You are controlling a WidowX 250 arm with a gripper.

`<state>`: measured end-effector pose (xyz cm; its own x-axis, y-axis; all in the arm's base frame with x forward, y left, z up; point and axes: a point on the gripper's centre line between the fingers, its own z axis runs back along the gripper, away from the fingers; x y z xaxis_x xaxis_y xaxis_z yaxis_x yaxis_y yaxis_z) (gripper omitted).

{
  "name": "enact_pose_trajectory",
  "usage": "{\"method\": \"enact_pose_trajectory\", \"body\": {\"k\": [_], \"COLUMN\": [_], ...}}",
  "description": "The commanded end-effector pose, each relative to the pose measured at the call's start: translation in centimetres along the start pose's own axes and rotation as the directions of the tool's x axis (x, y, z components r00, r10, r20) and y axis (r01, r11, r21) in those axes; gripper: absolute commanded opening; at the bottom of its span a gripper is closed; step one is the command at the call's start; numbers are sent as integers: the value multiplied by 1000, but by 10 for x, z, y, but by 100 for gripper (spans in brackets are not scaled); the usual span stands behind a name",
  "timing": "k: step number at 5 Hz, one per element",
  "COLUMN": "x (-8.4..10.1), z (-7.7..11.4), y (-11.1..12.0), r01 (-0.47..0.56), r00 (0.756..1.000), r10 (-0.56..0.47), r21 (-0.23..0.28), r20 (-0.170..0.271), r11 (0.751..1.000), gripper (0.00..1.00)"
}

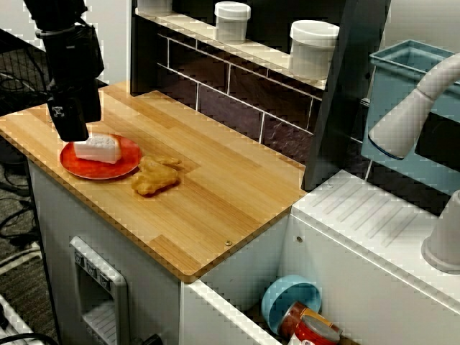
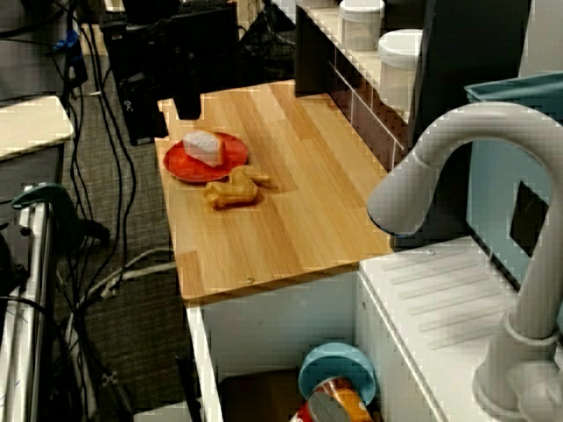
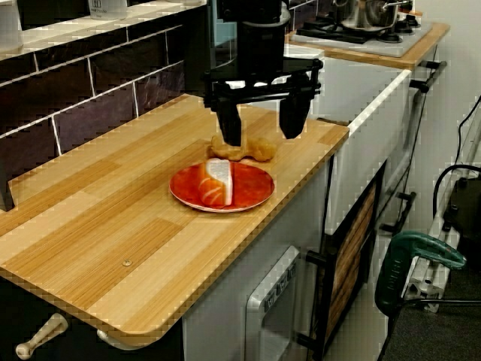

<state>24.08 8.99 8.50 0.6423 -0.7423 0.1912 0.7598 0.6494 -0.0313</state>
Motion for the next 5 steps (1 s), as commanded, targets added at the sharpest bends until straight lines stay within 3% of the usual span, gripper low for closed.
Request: {"method": "enact_pose_trajectory", "body": {"k": [1, 2, 5], "x": [-3, -3, 4], "z": [11, 9, -6], "y": [14, 23, 43], "r01": [-43, -62, -104], "r00": [999, 998, 995], "r10": [40, 58, 101], "r21": [82, 126, 124], "r20": [31, 37, 25], "r11": [996, 990, 987], "gripper": [100, 100, 100]}}
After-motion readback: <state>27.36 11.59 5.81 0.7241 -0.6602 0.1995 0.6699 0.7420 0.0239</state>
